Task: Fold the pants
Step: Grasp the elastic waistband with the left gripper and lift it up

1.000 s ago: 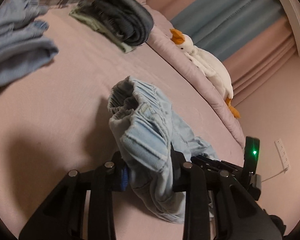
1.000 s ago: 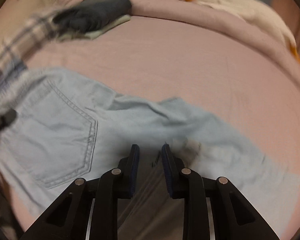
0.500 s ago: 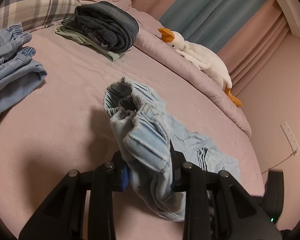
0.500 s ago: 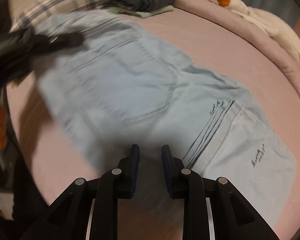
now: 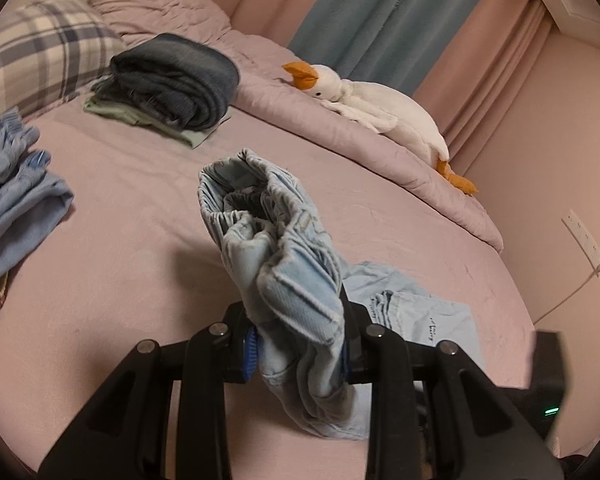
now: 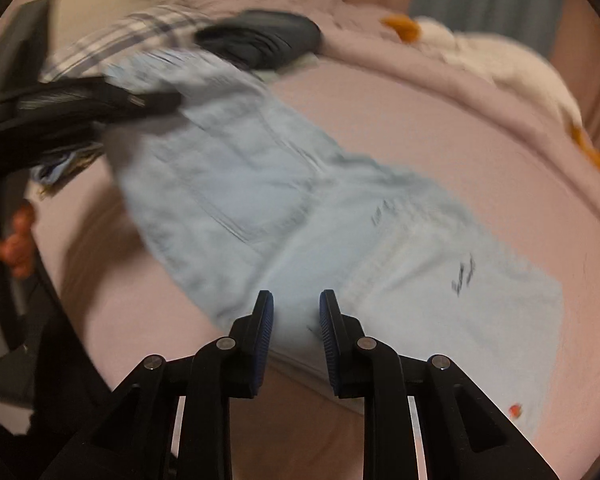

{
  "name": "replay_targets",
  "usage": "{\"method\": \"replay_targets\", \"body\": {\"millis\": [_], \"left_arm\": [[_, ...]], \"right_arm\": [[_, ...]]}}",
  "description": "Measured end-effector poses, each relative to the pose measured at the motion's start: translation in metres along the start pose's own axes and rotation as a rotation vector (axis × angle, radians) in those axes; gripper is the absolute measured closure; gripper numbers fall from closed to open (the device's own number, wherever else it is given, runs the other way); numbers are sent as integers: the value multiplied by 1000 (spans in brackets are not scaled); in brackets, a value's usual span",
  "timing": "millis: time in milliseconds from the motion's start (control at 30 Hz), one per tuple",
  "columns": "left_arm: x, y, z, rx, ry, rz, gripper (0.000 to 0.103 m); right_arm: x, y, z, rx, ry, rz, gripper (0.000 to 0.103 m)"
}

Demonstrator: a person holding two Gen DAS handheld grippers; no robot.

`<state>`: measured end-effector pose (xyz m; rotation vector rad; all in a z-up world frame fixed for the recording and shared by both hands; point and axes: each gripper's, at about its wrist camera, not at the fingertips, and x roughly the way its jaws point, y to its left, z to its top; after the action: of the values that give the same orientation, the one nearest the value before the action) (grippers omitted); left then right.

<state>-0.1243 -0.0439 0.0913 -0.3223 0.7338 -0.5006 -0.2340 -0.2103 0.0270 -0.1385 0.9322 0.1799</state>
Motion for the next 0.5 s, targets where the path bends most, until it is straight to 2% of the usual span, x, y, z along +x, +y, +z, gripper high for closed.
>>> {"method": "replay_targets", "body": {"millis": [100, 233, 367, 500], "left_arm": [[-1, -14, 3, 32, 1, -5, 73], [-3, -31, 6, 73, 5, -14, 73], [-3, -48, 7, 111, 8, -33, 73], [0, -69, 6, 150, 15, -54, 73]], "right_arm": [[24, -10, -2, 30, 57, 62, 80], [31, -10, -7, 69, 56, 144, 80], [17, -26, -11, 162, 7, 218, 80], [3, -58, -14, 297, -68, 289, 80]]}}
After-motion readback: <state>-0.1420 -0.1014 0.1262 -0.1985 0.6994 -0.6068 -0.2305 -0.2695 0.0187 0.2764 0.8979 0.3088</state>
